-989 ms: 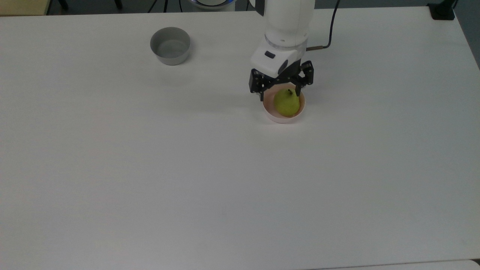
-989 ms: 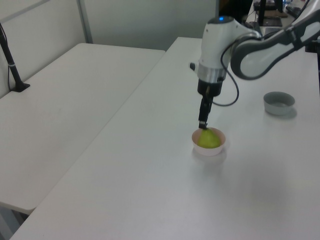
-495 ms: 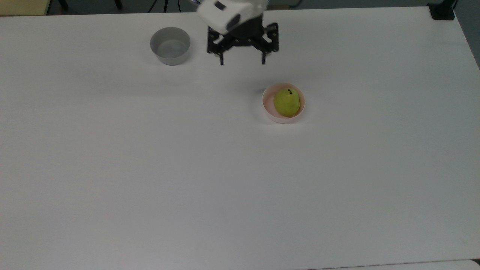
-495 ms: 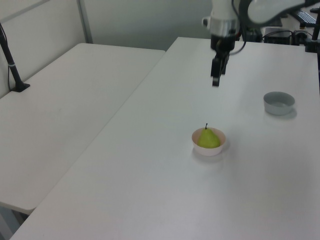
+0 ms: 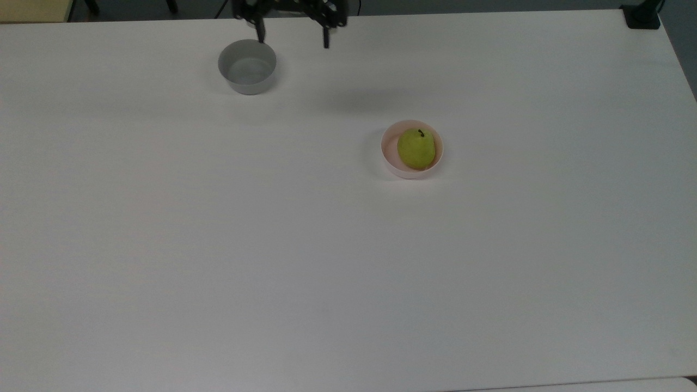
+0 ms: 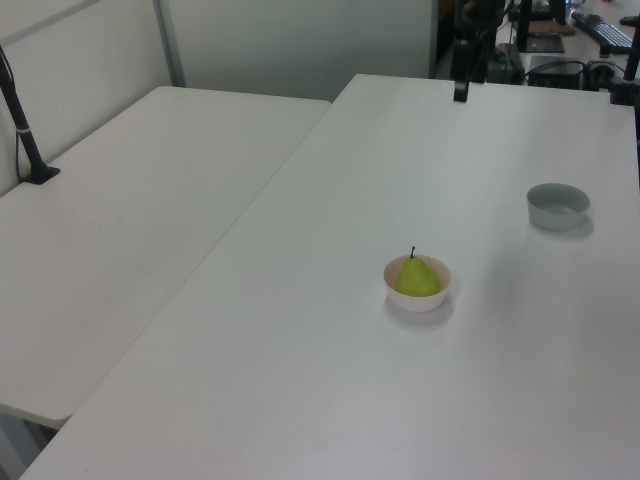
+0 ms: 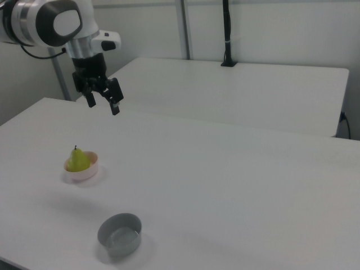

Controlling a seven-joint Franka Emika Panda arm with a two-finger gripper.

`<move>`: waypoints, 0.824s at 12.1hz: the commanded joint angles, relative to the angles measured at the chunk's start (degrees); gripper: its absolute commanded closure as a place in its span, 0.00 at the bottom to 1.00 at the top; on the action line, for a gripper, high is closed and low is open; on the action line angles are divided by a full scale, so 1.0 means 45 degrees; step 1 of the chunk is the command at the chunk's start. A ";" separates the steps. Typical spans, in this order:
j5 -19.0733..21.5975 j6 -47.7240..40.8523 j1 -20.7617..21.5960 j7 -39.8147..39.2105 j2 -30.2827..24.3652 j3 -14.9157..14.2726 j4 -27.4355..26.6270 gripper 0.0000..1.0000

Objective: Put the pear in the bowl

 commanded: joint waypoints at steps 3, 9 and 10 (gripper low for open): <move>0.0059 -0.0517 -0.1285 -0.2343 -0.0710 -0.0029 -0.0036 0.00; 0.0664 -0.0399 -0.1539 -0.4010 -0.0612 -0.0205 0.0003 0.00; 0.0645 -0.0399 -0.1540 -0.4010 -0.0593 -0.0166 0.0003 0.00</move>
